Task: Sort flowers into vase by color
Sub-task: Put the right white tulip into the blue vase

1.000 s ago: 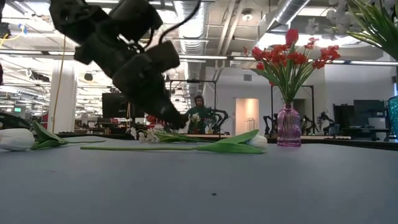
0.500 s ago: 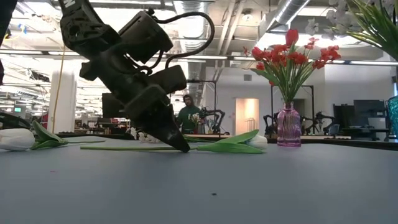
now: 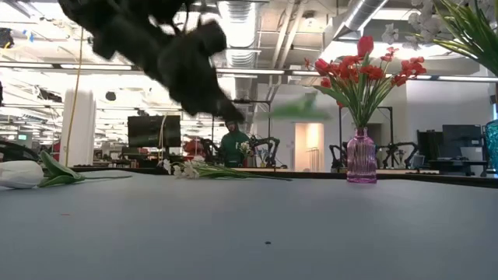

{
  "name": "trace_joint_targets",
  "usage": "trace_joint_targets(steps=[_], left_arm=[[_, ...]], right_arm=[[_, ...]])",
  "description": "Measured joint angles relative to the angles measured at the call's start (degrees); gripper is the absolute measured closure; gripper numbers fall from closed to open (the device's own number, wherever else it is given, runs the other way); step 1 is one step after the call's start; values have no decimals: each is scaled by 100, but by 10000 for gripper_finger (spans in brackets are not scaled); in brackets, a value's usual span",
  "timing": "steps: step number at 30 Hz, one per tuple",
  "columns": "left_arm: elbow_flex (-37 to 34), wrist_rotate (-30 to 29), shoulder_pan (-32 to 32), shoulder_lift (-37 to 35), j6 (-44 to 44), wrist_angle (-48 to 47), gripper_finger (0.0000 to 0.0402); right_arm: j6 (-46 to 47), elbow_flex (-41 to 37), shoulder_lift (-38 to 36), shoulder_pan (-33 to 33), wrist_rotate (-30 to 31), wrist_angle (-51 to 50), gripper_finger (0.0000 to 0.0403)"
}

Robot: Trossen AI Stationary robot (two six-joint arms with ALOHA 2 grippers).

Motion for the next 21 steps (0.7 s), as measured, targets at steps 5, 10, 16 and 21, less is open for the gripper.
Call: trace_joint_targets(steps=[5,10,16,21], left_arm=[[-1,-252,-244,-893,371,154,401],[-1,-230,-647,-1150,903,1176,401],[-1,-140,-1083,-1147,1521,2372,401],[1,387,-1336,-1045,1753,3288,401]], right_arm=[[-1,0,4,-109,-1,200,178],[-111,0,140,-112,2,275,178],[-196,0,493,-216,5,287,178],[-32,0,866,-533,215,338,178]])
